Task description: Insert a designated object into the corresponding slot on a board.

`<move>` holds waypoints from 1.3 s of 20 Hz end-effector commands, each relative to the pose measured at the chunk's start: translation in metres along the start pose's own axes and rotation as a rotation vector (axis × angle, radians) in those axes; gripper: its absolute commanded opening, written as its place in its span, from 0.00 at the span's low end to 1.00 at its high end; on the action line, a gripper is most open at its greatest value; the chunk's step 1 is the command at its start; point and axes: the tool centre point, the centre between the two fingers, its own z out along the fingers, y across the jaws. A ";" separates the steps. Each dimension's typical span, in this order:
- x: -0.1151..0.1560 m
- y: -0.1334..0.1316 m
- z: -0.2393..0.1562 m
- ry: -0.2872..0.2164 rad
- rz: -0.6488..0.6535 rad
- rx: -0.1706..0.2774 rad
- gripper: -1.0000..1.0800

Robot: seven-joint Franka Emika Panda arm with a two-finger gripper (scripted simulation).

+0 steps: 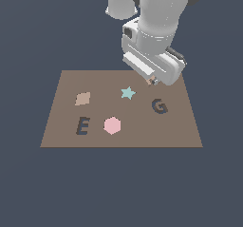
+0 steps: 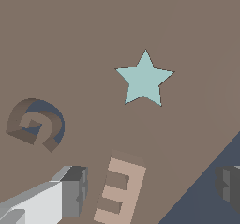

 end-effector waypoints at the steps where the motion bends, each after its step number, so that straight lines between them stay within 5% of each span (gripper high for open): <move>1: -0.007 -0.003 0.006 0.001 0.061 0.000 0.96; 13: -0.029 -0.017 0.024 0.002 0.244 -0.003 0.96; 26: -0.032 -0.020 0.033 0.001 0.274 -0.003 0.96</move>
